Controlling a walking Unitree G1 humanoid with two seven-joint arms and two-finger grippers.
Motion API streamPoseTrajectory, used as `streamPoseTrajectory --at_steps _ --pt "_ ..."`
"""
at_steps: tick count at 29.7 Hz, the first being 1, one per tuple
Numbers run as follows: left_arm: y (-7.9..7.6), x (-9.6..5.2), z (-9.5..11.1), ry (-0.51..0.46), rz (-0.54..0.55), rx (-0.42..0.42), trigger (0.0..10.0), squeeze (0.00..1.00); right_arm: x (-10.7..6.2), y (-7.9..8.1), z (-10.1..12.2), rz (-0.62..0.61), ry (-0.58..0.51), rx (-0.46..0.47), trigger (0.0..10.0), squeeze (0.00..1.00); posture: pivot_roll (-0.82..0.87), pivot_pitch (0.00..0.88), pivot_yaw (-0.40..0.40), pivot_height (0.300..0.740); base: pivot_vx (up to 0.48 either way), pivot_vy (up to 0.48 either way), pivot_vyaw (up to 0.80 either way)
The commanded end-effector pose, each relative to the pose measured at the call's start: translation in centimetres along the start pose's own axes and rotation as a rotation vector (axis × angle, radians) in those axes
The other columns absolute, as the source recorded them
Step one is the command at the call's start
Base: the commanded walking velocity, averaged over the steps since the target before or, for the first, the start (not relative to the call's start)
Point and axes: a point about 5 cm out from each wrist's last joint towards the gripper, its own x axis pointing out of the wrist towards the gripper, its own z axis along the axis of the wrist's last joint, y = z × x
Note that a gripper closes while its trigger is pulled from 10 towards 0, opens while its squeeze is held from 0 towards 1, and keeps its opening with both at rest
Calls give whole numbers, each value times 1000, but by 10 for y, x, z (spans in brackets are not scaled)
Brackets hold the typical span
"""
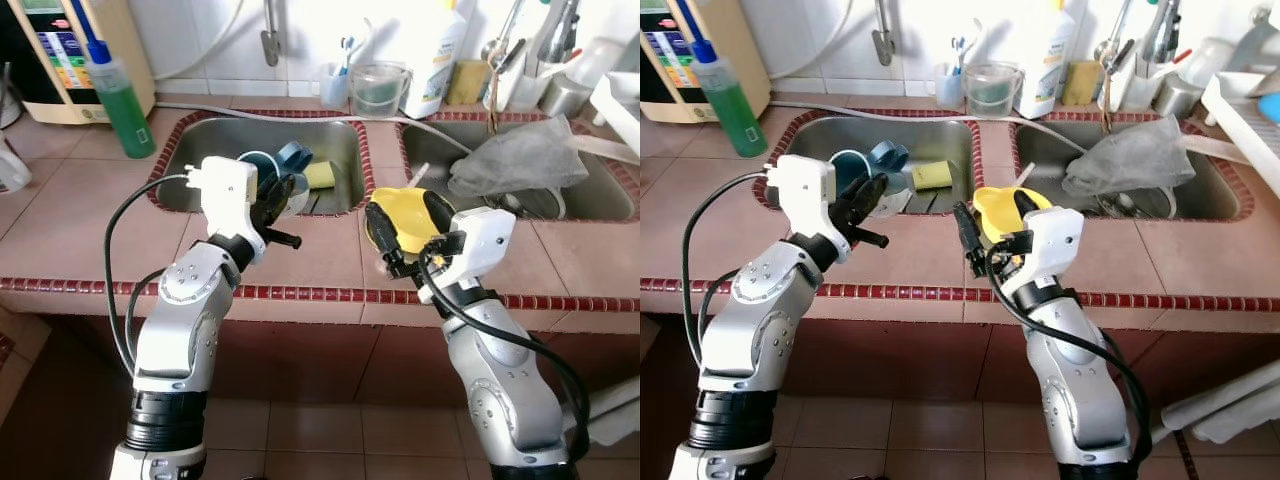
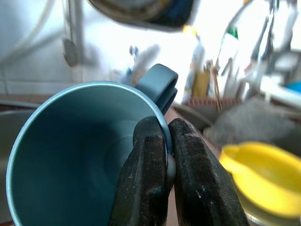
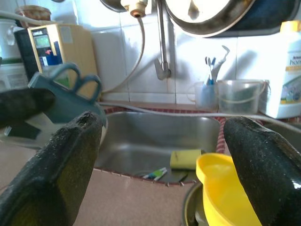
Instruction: Kitchen organization
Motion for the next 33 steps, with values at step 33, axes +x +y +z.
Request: streamPoseTrajectory --at_steps 33 --pt "-16 3 3 -76 -70 -62 10000 0 6 -2 0 12 -49 -12 10000 0 -72 18 2 740 165 0 0"
